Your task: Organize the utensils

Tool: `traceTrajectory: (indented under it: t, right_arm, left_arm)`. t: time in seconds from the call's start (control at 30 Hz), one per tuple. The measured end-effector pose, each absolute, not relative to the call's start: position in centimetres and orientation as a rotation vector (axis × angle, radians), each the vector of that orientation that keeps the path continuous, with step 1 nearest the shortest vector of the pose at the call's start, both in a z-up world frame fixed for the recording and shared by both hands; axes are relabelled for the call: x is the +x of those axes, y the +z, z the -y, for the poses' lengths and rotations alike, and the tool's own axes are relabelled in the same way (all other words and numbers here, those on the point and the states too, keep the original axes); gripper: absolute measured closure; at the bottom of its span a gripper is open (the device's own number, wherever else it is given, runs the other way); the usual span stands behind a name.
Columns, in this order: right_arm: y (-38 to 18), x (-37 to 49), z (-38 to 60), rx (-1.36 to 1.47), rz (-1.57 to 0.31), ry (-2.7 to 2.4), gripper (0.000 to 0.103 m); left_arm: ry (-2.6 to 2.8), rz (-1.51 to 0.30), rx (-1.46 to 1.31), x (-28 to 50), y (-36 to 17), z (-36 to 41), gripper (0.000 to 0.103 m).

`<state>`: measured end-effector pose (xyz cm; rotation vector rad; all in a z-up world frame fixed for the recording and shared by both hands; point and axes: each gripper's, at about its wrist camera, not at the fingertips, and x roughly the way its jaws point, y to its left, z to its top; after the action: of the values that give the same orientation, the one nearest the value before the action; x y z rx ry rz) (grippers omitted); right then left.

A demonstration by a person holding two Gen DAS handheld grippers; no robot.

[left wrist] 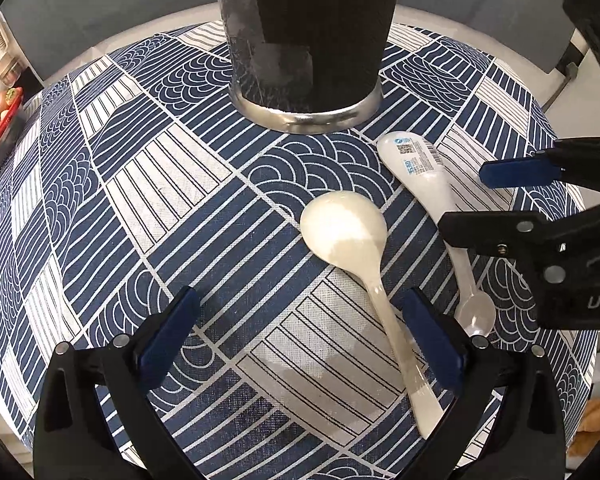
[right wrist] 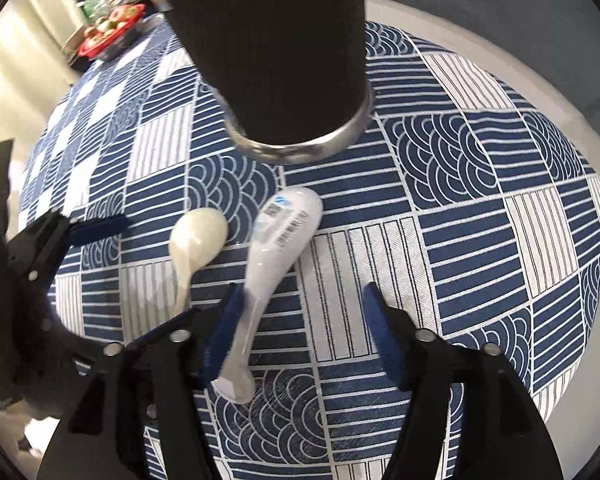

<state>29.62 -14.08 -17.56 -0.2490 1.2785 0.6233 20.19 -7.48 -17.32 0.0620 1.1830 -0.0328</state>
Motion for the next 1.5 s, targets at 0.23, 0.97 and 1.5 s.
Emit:
traceTrajectory:
  t: [0.23, 0.97, 1.5]
  right_arm:
    - [-18.6, 29.1, 12.6, -0.327, -1.263, 0.559, 0.010]
    - [-15.5, 31.9, 17.2, -0.291, -1.278, 0.514, 0.091]
    - [-10.9, 32.0, 24.7, -0.084, -1.203, 0.438, 0.091]
  left_arm:
    - [0.003, -1.183, 0.036, 19.7, -17.5, 7.3, 0.004]
    - [0.140, -1.235, -0.051, 15.2, -15.8, -1.8, 0.096]
    - [0.279, -1.220, -0.122, 12.8, -12.2, -10.1, 0.096]
